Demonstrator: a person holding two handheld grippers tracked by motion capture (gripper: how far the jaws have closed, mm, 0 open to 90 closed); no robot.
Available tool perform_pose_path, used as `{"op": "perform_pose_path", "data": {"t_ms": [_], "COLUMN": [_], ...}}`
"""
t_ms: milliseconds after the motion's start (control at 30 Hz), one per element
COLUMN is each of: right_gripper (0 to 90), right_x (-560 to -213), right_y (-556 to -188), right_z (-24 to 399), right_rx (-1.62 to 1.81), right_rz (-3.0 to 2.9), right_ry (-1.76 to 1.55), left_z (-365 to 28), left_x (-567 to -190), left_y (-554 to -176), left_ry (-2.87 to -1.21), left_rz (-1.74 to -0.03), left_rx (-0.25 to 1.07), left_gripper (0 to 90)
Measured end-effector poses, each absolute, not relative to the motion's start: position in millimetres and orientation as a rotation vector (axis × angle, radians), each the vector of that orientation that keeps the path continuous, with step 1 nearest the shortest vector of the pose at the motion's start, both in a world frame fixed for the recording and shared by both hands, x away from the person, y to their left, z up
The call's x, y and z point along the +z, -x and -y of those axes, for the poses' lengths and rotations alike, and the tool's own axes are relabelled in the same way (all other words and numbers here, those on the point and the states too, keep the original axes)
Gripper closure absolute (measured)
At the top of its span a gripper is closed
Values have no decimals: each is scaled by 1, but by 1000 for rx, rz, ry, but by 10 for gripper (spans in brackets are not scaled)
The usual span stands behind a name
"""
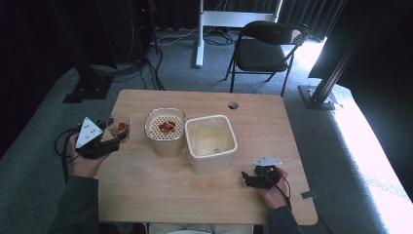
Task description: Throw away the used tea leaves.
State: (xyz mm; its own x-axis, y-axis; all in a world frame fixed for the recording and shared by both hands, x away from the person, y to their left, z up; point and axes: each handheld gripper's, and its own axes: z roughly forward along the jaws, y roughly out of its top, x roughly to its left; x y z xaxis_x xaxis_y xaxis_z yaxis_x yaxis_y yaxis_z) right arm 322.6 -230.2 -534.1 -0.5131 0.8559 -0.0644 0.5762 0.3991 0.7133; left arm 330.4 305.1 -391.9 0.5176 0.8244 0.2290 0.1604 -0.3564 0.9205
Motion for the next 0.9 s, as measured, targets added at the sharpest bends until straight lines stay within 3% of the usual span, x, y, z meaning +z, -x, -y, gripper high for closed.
{"op": "perform_pose_path", "data": {"t_ms": [433, 900], "right_gripper": [237, 237], "right_x": [-535, -544], "right_y": [-365, -369], "right_z": [245, 257], "right_rx": [756, 864], "right_rz": [-2203, -2182], "right_ry": [-1196, -1295], "left_z": [-295, -284], "left_x": [-387, -377], "left_y": [-350, -363], "left_ry": [-1829, -1831], "left_rz": [-797, -781], "left_rx": [887, 894], "left_gripper": [370, 371]}}
